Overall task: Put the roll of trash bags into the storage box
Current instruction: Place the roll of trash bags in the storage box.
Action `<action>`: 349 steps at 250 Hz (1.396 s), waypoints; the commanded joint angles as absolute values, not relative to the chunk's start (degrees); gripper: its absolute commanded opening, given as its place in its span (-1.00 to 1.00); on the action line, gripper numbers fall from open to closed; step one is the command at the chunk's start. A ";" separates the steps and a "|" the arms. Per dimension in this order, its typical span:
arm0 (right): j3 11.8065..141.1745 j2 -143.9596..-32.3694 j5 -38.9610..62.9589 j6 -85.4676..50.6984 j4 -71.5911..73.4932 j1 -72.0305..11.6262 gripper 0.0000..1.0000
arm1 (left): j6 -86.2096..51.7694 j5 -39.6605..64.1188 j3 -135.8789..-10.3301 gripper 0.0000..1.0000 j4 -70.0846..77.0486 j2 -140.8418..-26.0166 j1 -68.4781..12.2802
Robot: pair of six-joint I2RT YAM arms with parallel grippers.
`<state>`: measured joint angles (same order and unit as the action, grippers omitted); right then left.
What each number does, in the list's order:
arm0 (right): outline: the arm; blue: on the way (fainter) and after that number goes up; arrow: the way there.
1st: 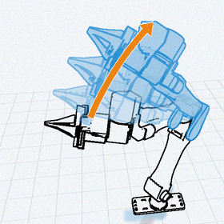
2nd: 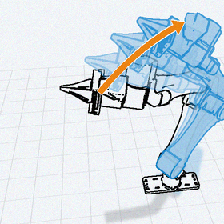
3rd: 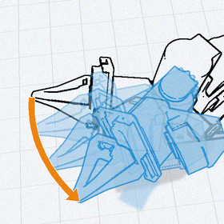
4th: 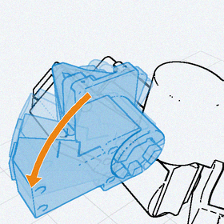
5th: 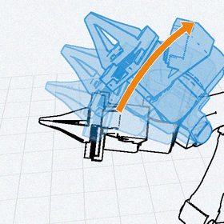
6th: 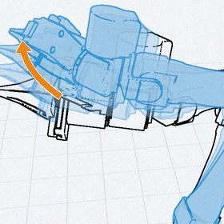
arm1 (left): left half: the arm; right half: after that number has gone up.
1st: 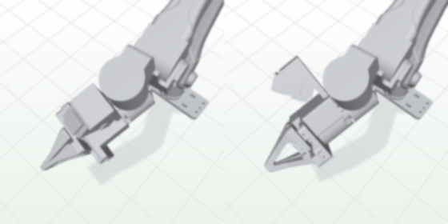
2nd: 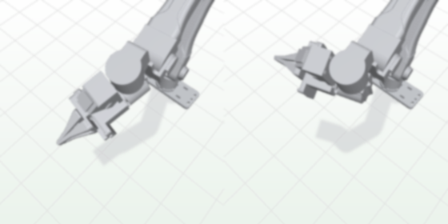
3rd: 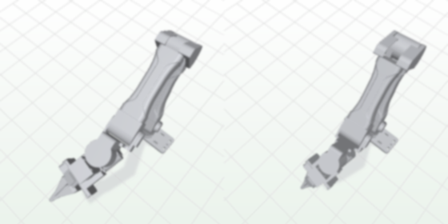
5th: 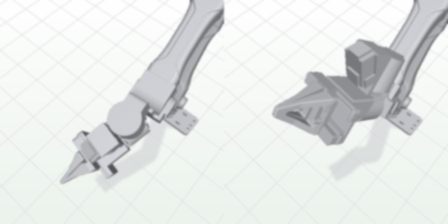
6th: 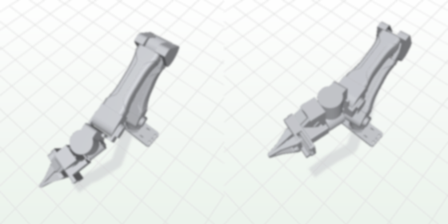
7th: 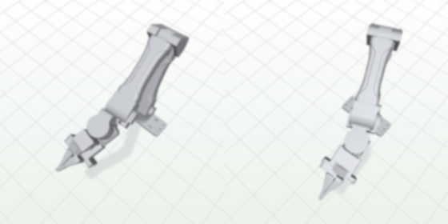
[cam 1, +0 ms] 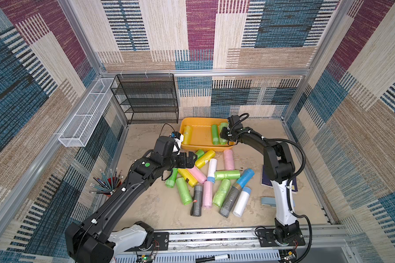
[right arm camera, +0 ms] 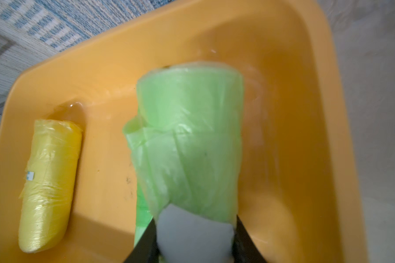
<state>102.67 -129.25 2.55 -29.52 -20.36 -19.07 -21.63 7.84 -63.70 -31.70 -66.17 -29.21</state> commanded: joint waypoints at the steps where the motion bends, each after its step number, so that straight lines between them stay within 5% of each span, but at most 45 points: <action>1: 104.96 -130.66 0.52 -29.54 -21.43 -19.15 -0.33 | -20.22 7.03 -62.81 0.97 -31.71 -64.97 -29.17; 105: 107.83 -130.27 4.16 -29.14 -23.83 -19.55 0.46 | -19.96 6.80 -62.81 0.97 -33.16 -63.83 -29.18; 183: 102.42 -119.78 1.85 -28.02 -21.08 -22.70 1.00 | -18.91 2.46 -61.17 0.97 -35.31 -59.06 -29.16; 349: 60.58 -77.40 7.47 -33.07 -10.42 -23.18 0.98 | -22.29 -3.71 -57.23 0.97 -41.89 -49.46 -29.18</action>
